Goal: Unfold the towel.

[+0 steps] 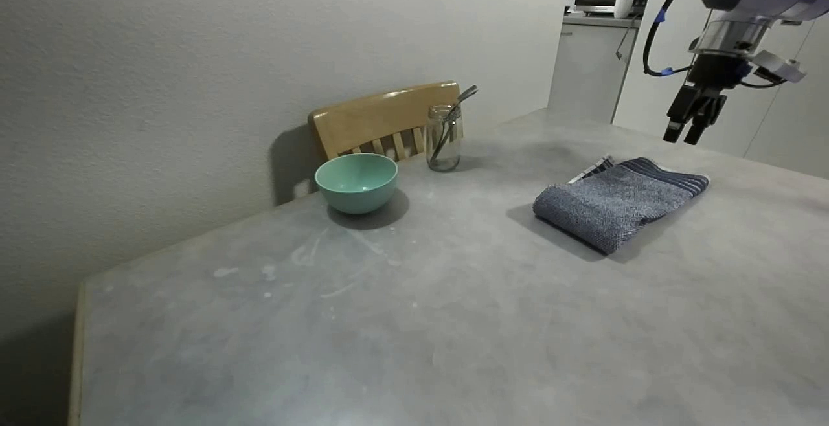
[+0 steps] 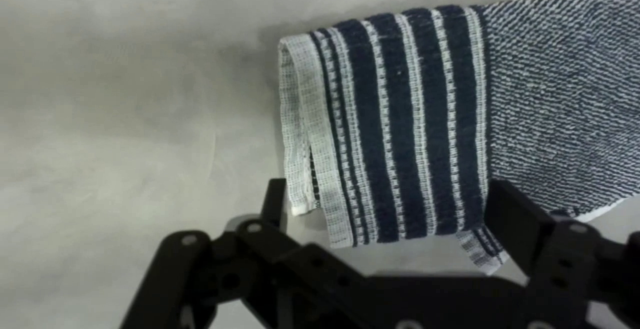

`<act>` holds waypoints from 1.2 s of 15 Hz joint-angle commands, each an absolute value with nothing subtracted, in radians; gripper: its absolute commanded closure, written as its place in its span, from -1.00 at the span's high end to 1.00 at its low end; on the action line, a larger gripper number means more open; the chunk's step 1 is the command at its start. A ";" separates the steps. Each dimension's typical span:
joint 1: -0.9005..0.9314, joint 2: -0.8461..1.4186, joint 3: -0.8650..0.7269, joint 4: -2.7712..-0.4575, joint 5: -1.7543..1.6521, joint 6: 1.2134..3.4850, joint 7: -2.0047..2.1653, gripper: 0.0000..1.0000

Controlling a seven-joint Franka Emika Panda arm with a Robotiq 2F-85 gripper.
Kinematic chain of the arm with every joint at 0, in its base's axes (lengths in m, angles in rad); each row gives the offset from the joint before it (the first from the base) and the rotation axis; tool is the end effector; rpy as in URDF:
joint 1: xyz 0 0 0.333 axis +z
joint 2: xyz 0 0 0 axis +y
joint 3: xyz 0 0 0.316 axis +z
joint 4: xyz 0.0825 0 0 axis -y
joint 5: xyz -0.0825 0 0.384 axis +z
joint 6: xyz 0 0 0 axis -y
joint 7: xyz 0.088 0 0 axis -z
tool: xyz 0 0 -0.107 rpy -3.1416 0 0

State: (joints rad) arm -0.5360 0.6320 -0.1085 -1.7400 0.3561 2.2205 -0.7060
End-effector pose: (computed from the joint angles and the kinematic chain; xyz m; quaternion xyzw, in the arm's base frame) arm 0.5313 -0.3786 0.2046 -0.9893 0.0790 -0.0079 0.1224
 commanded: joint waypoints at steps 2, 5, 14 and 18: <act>-0.531 0.665 -0.109 -1.721 0.327 2.233 -0.683 1.00; -0.535 0.699 -0.110 -1.703 0.318 2.226 -0.673 1.00; -0.541 0.783 -0.100 -1.637 0.307 2.216 -0.661 1.00; -0.560 0.822 -0.090 -1.597 0.313 2.198 -0.673 1.00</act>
State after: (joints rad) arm -0.5324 0.7793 -0.1092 -1.6505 0.3261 2.2233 -0.6792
